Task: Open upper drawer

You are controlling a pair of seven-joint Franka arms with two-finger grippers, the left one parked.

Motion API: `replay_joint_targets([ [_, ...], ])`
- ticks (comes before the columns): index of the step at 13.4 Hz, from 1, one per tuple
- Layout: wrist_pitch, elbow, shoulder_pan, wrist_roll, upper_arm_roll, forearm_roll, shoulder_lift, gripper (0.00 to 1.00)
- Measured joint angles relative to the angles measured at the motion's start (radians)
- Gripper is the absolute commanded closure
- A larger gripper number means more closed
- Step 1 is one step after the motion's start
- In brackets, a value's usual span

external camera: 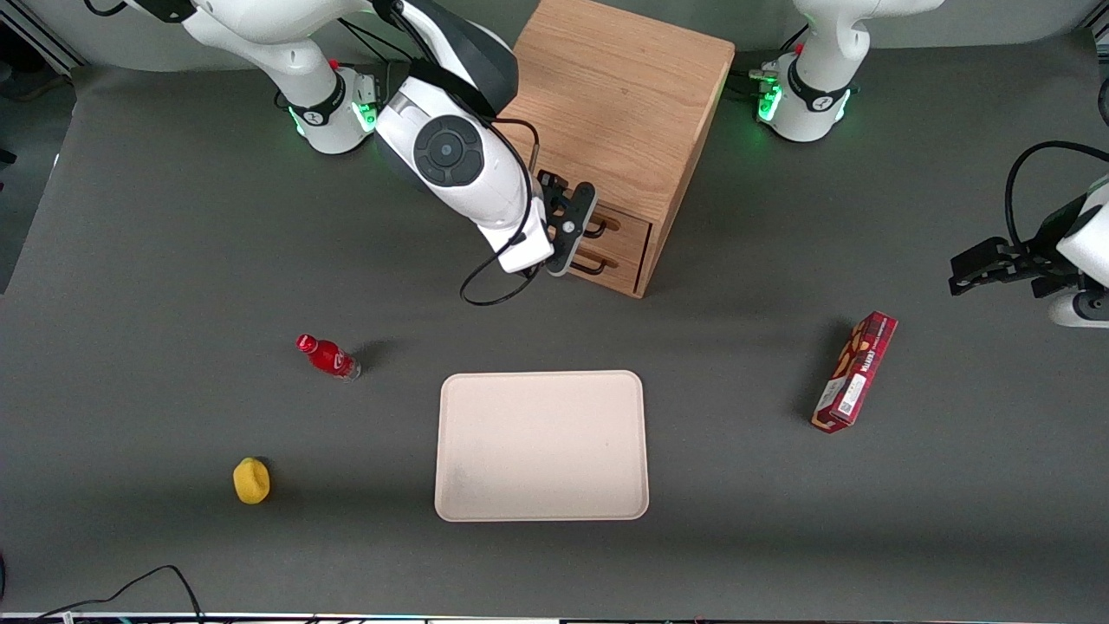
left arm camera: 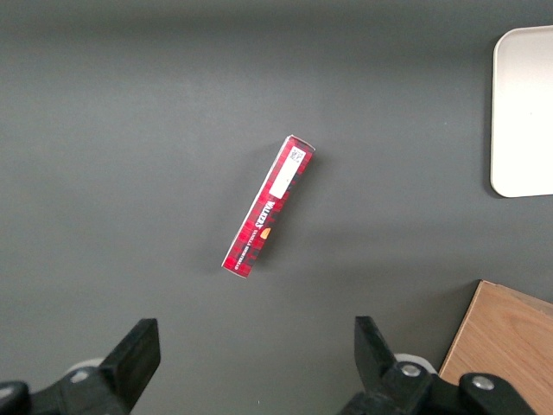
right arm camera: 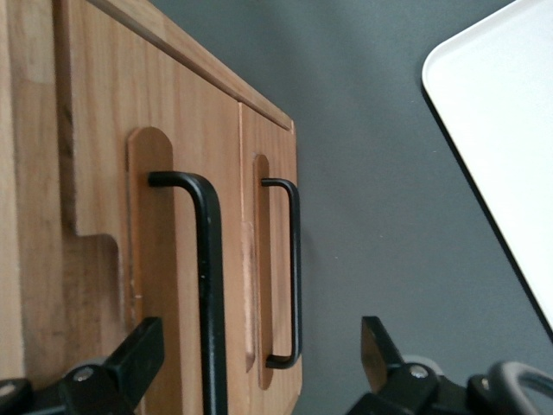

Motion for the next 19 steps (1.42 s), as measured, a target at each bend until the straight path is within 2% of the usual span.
replay_joint_targets([
  [2, 0.018, -0.007, -0.001, -0.010, 0.000, -0.040, 0.012, 0.00],
  [7, 0.065, -0.012, -0.005, -0.093, -0.005, -0.046, 0.038, 0.00],
  [19, 0.092, 0.070, -0.034, -0.166, -0.178, -0.054, 0.038, 0.00],
])
